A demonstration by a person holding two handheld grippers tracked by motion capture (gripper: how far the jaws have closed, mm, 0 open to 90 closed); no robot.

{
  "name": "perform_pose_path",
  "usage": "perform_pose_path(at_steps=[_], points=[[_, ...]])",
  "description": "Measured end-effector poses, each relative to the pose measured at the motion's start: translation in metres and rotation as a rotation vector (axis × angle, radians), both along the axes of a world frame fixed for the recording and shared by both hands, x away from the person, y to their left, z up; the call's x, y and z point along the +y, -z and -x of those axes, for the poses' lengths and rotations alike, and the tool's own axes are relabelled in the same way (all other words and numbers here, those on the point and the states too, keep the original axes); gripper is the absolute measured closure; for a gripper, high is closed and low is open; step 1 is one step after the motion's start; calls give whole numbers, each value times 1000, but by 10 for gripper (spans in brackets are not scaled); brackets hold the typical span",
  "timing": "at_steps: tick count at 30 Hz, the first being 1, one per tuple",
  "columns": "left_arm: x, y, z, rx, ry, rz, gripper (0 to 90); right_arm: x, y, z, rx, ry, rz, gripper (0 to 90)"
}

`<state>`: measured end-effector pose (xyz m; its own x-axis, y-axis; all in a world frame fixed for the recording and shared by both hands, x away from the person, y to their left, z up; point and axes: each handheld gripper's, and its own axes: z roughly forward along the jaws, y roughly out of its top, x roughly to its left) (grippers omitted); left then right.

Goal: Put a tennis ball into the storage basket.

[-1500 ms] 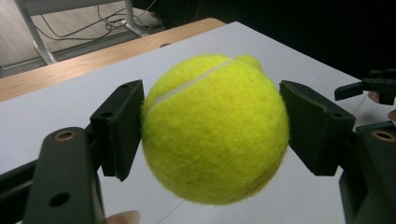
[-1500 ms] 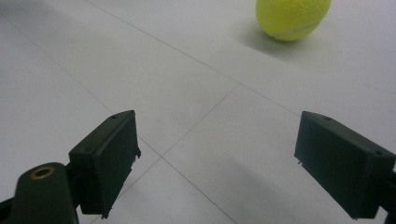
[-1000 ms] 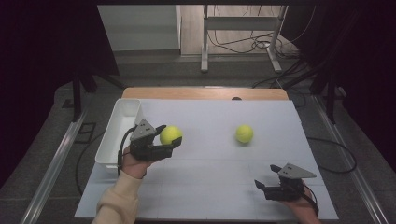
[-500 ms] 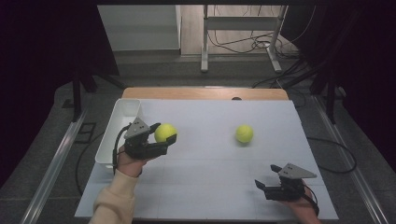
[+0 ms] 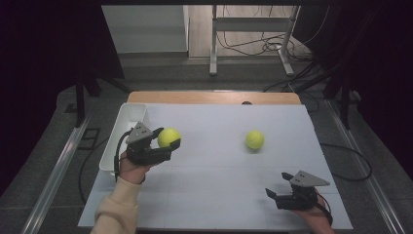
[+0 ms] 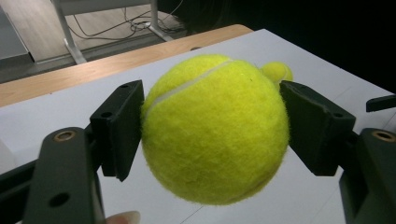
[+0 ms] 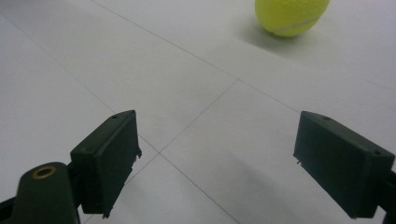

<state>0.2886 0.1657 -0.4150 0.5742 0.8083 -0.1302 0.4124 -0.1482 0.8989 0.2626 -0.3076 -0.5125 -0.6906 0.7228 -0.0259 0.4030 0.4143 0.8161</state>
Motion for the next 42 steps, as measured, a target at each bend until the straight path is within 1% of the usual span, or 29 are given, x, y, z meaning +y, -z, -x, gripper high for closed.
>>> perform_pose_path(at_steps=[6,10,12,13,14,20,28,36,42], points=[[1,1,-1,-1,-4,-13,267,0,0,0,-2,-6,3,145],[1,3,-3,8,-10,-12,267,0,1,0,1,-12,7,145],[1,3,-2,5,-16,-32,267,0,0,0,0,-12,8,145],[1,3,-2,5,-16,-32,267,0,0,1,-1,-11,9,145],[0,2,-2,0,-17,-50,267,0,0,1,-1,-11,9,145],[0,2,-2,3,-11,-43,267,1,1,1,-5,-12,11,145],[5,3,-4,12,-23,-24,267,2,2,0,4,-15,23,145],[4,6,-7,26,-10,-38,267,1,2,0,3,-16,27,145],[6,4,-6,23,-20,-26,268,2,2,0,3,-17,29,145]])
